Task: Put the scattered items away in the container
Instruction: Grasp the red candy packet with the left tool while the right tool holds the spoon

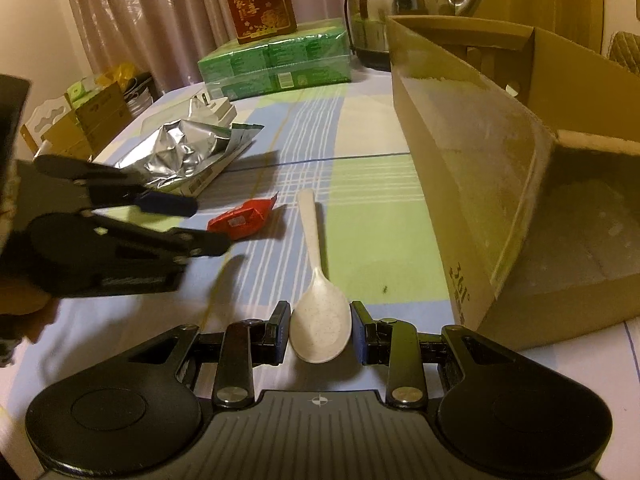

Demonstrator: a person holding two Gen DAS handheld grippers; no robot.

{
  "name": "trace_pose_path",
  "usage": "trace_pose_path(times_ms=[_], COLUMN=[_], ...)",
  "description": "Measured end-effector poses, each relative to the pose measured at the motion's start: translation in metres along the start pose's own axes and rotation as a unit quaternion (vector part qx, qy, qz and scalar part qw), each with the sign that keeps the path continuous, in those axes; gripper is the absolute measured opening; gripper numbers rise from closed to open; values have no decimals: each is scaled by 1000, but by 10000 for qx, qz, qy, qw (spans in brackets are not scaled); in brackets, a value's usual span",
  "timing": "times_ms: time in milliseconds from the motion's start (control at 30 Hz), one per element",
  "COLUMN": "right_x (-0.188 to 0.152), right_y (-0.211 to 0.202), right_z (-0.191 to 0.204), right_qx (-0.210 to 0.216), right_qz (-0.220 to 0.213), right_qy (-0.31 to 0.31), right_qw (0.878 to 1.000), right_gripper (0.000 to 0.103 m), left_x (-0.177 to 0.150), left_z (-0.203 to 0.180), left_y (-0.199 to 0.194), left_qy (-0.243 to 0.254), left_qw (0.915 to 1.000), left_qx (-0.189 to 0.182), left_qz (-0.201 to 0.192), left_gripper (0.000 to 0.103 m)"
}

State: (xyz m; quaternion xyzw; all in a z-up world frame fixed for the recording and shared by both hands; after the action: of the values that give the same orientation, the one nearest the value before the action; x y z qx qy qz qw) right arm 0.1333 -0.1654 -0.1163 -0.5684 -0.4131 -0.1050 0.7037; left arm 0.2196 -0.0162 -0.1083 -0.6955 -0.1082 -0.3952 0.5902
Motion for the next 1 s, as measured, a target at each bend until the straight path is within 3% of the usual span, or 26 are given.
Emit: trace_pose_path(times_ms=[67,167,300,733,833,1000], right_x=[1,2,4,-9,-13,-16], right_y=[3,5,8,-10,-14,-19], right_z=[-2,-4,-7,3,6,6], right_qx=[-9,-19,-8,151,162,114], right_qz=[-4,-39,-61,17,45,61], right_qy=[23,24,26,-113,-137,-158], right_qw=[10000,10000,10000,9998,9998,9998], right_gripper=[28,28,28,28,28,28], left_x=[4,8,10,-47,-50,-46], left_z=[0,0,1,-29,-27,-14], left_y=[9,20,19,-47,-56,-54], left_qy=[-14,-11,-87,-315,-617,-1003], left_qw=[10000,9997,9991,9970,9962,9931], left_qx=[-68,-204,-303,29,-61,-203], left_qz=[21,147,288,710,615,565], left_gripper=[55,55,24,25,37,39])
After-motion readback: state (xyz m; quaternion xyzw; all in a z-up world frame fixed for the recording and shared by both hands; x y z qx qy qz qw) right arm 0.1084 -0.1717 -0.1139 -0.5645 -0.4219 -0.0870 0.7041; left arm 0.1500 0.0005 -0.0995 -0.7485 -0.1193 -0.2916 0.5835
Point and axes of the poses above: each gripper's, at about its wrist camera, not at the fingertips, and y roughly the way its jaws point, z to its left, x to its top, the point moved 2 cm from there along y, roughly the way its jaws point, and after that the axes turned 14 degrees about -y, right-handed, at the moved point
